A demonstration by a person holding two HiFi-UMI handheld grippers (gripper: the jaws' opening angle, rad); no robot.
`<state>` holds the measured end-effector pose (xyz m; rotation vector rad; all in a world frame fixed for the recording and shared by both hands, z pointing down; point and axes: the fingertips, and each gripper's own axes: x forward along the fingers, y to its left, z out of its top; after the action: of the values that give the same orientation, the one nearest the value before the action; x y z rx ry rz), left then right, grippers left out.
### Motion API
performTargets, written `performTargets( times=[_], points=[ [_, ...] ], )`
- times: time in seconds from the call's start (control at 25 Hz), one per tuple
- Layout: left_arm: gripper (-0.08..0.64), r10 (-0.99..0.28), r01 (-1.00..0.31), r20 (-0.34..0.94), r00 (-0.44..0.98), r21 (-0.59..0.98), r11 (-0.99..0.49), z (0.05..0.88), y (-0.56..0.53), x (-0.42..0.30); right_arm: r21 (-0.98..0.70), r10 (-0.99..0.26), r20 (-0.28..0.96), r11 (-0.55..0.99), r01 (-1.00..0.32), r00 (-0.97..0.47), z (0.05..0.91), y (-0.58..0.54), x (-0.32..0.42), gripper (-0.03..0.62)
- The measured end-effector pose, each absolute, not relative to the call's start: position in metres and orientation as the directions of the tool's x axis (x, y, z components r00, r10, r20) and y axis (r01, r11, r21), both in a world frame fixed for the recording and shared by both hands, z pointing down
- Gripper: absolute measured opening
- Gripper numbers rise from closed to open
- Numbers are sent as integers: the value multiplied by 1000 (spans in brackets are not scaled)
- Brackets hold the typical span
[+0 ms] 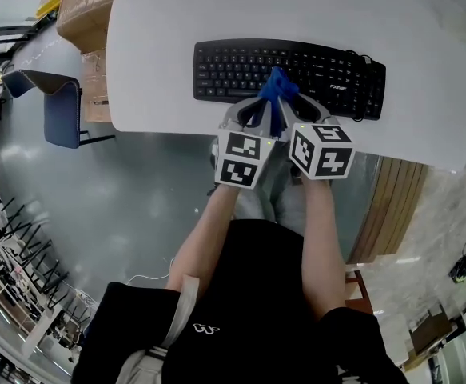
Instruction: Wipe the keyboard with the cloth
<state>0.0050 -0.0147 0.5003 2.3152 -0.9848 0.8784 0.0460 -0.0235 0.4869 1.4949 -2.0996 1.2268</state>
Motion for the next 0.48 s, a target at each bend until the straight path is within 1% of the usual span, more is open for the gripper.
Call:
performTargets(
  times=[0.48],
  points=[
    [-2,-408,-704,711,573,172,-690,498,-6,60,-461,-654,658,41,-887,-372,485,-13,101,84]
  ],
)
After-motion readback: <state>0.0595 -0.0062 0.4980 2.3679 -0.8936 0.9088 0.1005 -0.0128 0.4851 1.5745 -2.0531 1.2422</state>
